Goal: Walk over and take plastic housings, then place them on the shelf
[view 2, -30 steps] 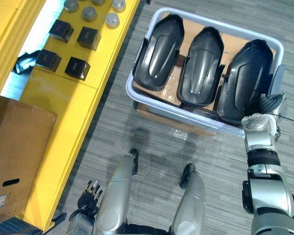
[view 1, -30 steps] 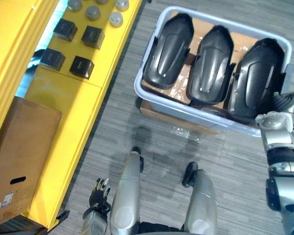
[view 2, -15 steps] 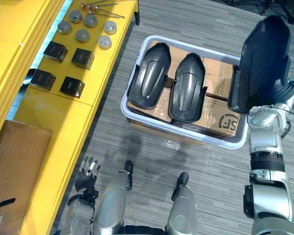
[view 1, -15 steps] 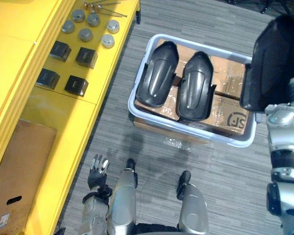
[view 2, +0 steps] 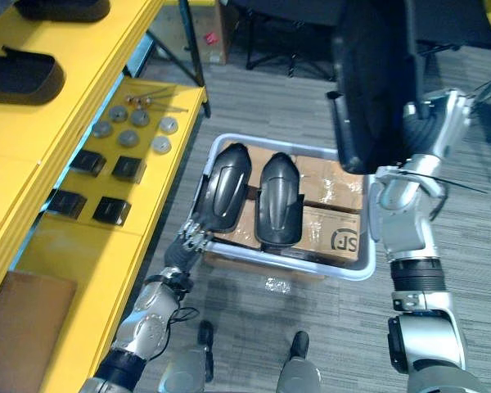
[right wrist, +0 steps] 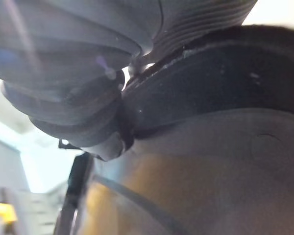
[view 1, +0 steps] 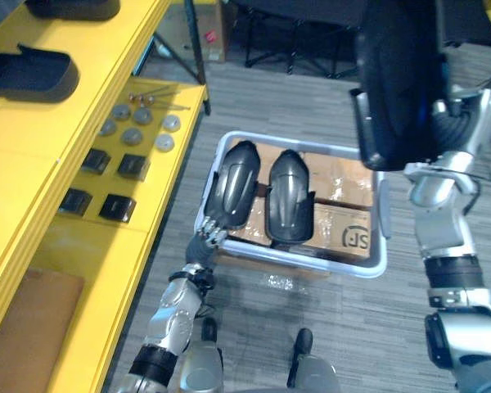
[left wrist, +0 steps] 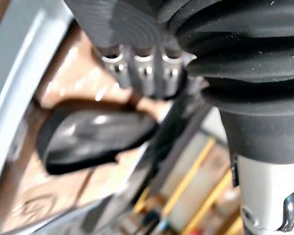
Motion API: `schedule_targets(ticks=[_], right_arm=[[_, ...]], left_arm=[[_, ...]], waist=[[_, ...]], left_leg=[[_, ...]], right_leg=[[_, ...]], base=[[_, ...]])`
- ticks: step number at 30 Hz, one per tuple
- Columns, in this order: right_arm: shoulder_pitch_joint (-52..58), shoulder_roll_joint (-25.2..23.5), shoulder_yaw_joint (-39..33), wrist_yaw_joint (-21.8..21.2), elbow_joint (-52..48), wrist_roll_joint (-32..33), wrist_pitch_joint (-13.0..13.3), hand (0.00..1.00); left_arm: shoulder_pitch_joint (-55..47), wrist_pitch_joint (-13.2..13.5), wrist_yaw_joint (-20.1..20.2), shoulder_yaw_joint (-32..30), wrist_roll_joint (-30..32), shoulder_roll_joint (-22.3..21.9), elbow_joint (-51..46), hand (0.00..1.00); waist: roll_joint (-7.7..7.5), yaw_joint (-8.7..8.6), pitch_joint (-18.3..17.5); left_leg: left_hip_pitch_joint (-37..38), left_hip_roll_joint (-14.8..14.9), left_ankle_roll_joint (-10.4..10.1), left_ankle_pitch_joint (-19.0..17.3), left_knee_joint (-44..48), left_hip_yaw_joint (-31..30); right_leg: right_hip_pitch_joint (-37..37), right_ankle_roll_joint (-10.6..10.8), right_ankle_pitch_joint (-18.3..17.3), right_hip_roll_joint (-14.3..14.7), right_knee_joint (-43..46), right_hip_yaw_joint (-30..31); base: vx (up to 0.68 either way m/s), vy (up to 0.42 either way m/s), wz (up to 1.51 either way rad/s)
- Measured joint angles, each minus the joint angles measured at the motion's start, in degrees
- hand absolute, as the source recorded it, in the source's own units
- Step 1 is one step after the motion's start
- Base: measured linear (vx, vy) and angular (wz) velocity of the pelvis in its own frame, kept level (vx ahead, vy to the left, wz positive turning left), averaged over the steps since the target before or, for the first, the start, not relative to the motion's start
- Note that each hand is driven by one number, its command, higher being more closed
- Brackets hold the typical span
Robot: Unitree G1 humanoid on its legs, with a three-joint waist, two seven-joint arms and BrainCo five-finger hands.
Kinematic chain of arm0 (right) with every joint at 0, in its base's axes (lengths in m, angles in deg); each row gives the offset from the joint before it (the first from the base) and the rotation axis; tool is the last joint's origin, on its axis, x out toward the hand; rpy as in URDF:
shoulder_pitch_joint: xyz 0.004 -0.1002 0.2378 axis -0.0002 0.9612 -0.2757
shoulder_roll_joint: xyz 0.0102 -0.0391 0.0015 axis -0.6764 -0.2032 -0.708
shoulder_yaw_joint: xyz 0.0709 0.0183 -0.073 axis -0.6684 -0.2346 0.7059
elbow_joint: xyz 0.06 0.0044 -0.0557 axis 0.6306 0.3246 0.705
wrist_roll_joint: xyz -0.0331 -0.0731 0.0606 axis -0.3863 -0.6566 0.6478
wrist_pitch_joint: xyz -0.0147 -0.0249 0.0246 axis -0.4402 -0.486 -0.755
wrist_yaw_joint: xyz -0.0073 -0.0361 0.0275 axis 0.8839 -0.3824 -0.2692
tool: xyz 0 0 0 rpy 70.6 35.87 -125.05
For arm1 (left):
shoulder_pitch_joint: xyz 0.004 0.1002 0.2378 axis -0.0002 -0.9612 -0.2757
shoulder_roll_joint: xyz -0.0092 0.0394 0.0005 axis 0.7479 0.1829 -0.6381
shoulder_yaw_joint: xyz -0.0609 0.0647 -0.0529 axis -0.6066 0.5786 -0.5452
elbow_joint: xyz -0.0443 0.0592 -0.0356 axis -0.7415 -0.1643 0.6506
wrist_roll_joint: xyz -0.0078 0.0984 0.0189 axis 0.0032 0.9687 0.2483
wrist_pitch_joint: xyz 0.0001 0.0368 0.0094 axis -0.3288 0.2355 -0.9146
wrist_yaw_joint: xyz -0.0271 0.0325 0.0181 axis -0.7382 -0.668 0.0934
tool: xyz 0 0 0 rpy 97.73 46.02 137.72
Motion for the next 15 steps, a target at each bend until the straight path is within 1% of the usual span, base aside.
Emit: schedule_targets(ticks=[1, 3, 4, 5, 7, 11, 15], right_arm=[[0.0, -0.5, 0.5, -0.3, -0.4, 0.0, 0.7, 1.00], [1.5, -2.1, 2.2, -1.6, -2.8, 0.0, 3.3, 1.00], [1.8, -2.6, 2.5, -2.2, -3.4, 0.0, 3.8, 1.00], [2.4, -4.1, 3.4, -3.2, -4.3, -0.2, 5.4, 1.00], [3.4, -5.2, 4.6, -3.8, -5.1, -0.4, 6.4, 1.00], [5.0, -7.9, 7.6, -6.3, -5.2, -0.5, 9.9, 1.00], [7.3, -10.4, 9.6, -7.8, -5.2, -0.4, 11.6, 1.00]], left_arm=[[0.6, -0.1, 0.0, 0.2, 0.0, -0.1, 0.6, 0.00], [2.5, -0.8, 0.0, 0.9, -0.3, -0.7, 0.8, 0.00], [3.0, -1.0, 0.0, 1.1, -0.4, -0.8, 0.8, 0.00], [4.4, -1.1, 0.0, 1.4, -0.7, -1.0, 0.8, 0.00], [5.2, -1.2, 0.0, 1.5, -1.1, -1.6, 0.8, 0.00], [7.7, -1.2, 0.0, 2.0, -4.8, -2.4, 0.7, 0.00], [9.4, -1.2, -1.1, 2.2, -5.3, -3.9, 0.2, 0.00]], waist=[[-0.01, -0.21, -0.2], [-0.09, -0.53, -1.4], [-0.06, -0.54, -1.5], [-0.11, -0.88, -1.7], [-0.10, -1.51, -3.1], [-0.02, -1.66, -4.6], [-0.04, -1.78, -5.7]], left_leg=[[0.4, 0.0, 0.0, 0.2, -0.6, 0.2], [2.0, 0.0, -0.3, 1.2, -2.7, 1.1], [2.4, 0.0, -0.3, 1.4, -3.2, 1.3], [3.5, 0.1, -0.6, 1.8, -4.2, 1.4], [3.6, 0.1, -0.6, 2.6, -5.3, 1.5], [5.8, 0.5, -0.9, 3.9, -8.1, 2.7], [6.5, 0.4, -0.9, 4.6, -9.7, 3.0]], right_leg=[[0.1, 0.0, 0.0, 0.1, 0.0, 0.2], [0.3, -0.2, 0.1, 0.3, -0.6, 0.9], [0.6, -0.4, 0.3, 0.4, -0.8, 1.0], [1.1, -0.5, 0.3, 0.7, -1.1, 1.2], [1.0, -0.6, 0.3, 0.9, -1.5, 1.1], [1.2, -0.9, 0.5, 1.5, -1.9, 2.2], [1.2, -1.0, 0.8, 1.6, -2.4, 2.5]], base=[[-0.02, -0.025, -0.10], [-0.02, -0.021, -0.16], [-0.04, -0.028, -0.17], [-0.05, -0.030, -0.07], [-0.02, -0.015, -0.01], [-0.01, -0.022, -0.12], [-0.02, -0.002, -0.06]])
